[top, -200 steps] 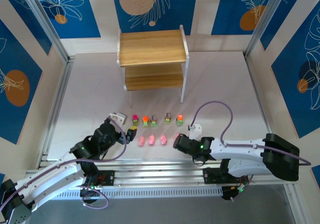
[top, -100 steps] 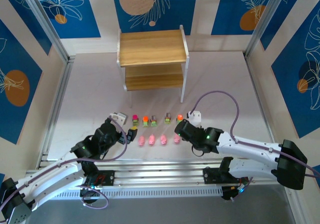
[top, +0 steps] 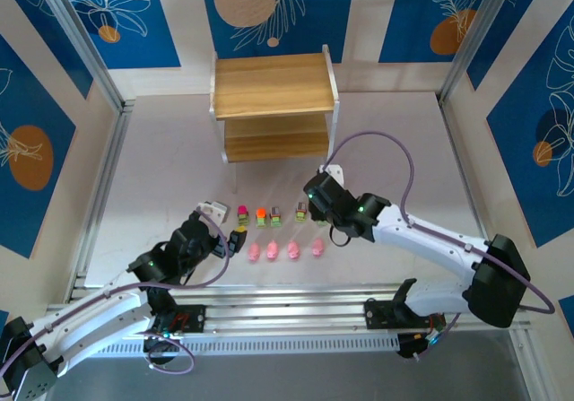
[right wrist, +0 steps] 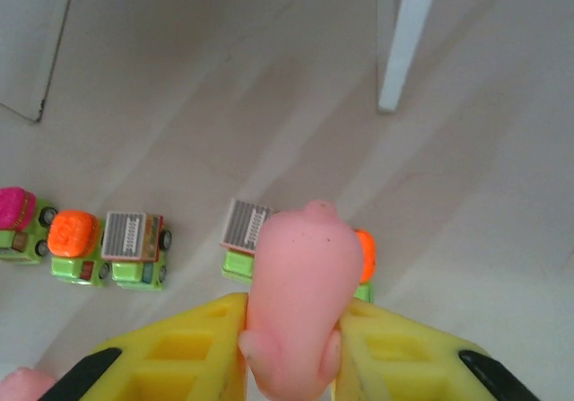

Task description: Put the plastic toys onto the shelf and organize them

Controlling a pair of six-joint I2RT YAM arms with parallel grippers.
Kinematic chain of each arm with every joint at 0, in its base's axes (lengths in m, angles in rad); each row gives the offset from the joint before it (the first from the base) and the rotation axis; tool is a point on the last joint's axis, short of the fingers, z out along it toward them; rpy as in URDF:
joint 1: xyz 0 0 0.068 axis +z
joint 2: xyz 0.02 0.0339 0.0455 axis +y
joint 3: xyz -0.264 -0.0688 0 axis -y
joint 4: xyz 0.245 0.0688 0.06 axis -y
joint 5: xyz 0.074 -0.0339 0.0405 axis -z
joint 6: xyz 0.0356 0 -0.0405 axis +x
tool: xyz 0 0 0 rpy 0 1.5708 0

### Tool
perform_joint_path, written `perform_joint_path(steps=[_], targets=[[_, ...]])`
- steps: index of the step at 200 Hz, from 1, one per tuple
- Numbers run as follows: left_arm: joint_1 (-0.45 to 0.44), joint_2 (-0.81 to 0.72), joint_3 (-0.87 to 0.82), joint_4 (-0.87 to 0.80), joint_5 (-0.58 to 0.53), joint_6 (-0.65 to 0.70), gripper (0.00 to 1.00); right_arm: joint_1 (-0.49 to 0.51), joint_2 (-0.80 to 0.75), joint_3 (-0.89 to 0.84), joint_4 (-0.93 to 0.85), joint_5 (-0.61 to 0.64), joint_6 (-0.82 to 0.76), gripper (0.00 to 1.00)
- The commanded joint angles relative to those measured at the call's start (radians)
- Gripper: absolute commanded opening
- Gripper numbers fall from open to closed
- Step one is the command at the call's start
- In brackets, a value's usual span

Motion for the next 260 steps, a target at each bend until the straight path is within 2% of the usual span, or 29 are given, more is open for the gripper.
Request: perform_joint_path(steps=[1, 127, 166, 260], targets=[[-0.008, 0.012, 0.000, 0.026, -0.009, 0.024, 0.90, -0.025, 0.045, 0.083, 0.016, -0.046, -0.078, 0.27], [-0.008, 0.039, 0.006, 0.028, -0.013, 0.024, 0.90, -0.166, 0.275, 0.376, 0.047, -0.067, -0.248, 0.27], [-0.008, 0.038, 0.006, 0.028, -0.016, 0.024, 0.89, -0.199, 0.313, 0.408, 0.062, -0.060, -0.259, 0.27], [-0.007, 0.043, 0.009, 0.029, -0.015, 0.024, 0.90, -0.207, 0.363, 0.423, 0.127, 0.013, -0.259, 0.27]])
